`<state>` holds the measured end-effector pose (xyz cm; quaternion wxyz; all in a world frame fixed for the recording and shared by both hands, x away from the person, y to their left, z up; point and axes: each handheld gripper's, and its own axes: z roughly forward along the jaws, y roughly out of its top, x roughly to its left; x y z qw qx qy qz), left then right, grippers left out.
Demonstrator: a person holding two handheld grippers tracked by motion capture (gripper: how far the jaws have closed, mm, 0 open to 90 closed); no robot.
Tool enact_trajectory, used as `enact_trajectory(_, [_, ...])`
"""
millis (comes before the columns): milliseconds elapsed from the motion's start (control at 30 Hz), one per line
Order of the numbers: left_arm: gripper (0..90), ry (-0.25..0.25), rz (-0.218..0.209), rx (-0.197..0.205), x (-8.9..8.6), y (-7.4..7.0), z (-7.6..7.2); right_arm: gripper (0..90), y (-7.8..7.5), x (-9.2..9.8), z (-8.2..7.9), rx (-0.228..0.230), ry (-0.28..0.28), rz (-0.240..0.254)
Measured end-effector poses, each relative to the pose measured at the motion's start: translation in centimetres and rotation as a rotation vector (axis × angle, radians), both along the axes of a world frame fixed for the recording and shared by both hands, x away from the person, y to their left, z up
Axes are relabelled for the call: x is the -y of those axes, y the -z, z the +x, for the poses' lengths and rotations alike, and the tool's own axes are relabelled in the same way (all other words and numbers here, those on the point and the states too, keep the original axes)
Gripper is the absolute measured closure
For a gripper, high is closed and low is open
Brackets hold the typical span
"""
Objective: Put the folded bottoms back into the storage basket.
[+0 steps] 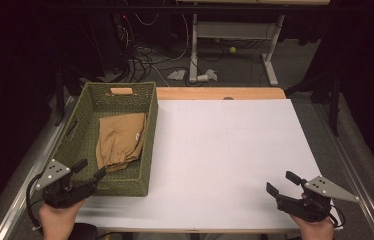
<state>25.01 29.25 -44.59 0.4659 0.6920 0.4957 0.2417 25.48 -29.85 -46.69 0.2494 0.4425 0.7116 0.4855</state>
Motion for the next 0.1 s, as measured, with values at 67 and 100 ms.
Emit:
enact_trajectory(67, [29.3, -0.005, -0.002, 0.005, -0.01, 0.12, -0.13, 21.8, 0.00, 0.00, 0.03, -0.001, -0.001, -0.001])
enact_trajectory(100, [29.3, -0.005, -0.002, 0.005, -0.01, 0.12, -0.13, 21.8, 0.00, -0.01, 0.02, -0.001, -0.001, -0.001])
